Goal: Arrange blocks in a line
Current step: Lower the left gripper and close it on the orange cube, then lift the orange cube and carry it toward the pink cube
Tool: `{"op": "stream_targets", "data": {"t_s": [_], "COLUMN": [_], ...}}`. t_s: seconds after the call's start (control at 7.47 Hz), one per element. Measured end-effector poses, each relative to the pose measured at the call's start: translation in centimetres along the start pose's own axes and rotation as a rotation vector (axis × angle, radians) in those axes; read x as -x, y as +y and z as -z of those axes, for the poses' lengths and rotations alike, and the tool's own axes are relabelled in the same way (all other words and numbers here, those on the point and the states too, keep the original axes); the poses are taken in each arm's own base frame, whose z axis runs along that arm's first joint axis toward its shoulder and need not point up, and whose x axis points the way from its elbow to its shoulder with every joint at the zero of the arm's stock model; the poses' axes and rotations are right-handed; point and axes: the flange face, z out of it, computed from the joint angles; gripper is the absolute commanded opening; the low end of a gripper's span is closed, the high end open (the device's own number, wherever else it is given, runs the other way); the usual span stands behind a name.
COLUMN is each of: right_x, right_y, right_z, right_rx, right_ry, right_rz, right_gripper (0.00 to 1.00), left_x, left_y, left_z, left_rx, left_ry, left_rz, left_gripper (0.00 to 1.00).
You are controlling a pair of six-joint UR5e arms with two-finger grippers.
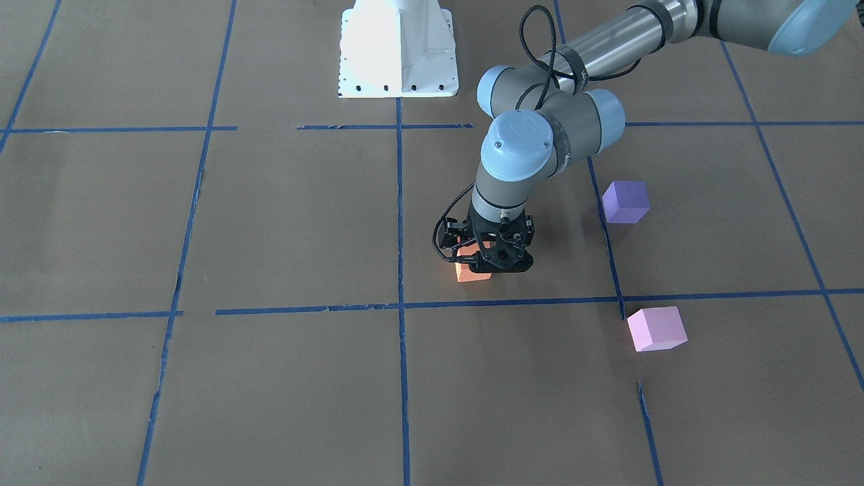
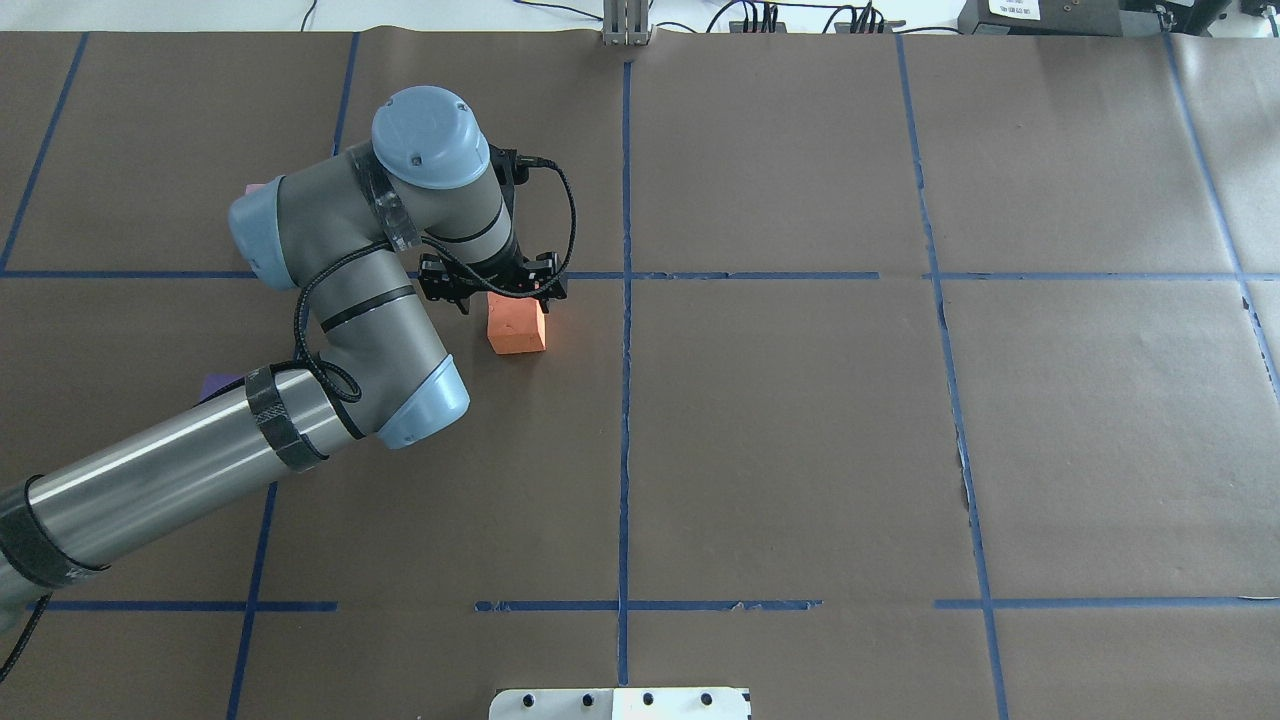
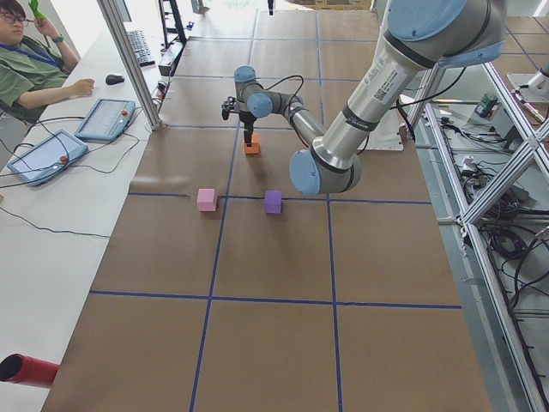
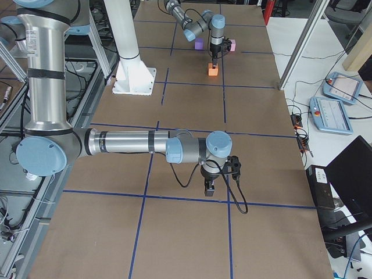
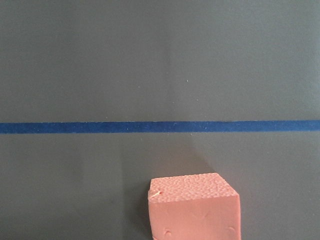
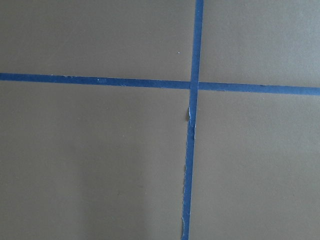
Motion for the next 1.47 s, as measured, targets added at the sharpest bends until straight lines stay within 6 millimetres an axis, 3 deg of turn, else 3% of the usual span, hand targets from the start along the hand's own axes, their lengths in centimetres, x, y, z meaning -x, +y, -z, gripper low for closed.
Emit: {"op": "stream_targets", "data": {"t_s": [0.27,0.4,0.54,0.67,0.94,1.07,1.47], "right_x": [0.0,0.0,0.0,0.0,0.0,0.0,0.0], "right_y": [0.0,0.0,0.0,0.0,0.0,0.0,0.0], "right_z": [0.0,0.0,0.0,0.0,0.0,0.0,0.0], "right_rx": [0.000,0.000,0.000,0.000,0.000,0.000,0.000], "right_ry": [-0.001,-0.001,-0.001,-0.001,0.000,0.000,-0.001], "right_rz": [0.000,0.000,0.000,0.000,0.000,0.000,0.000], "right_gripper": [1.00,1.00,1.00,1.00,1.00,1.00,1.00], "left_x": [-0.5,-0.6,-0.7,-0.7,-0.6,-0.2,2.1], "left_y": [0.1,0.1,0.1,0.1,0.1,-0.1,0.9], "left_z": [-1.3,-2.1,-2.7,-2.9,-2.5,-1.0,8.0], "left_rx": [0.001,-0.012,-0.019,-0.023,-0.037,-0.048,-0.046], "left_ry": [-0.007,-0.005,-0.003,-0.001,-0.002,-0.005,-0.016], "left_rz": [0.017,0.024,0.032,0.040,0.047,0.050,0.049], "left_gripper": [0.99,0.77,0.34,0.03,0.00,0.00,0.00]}}
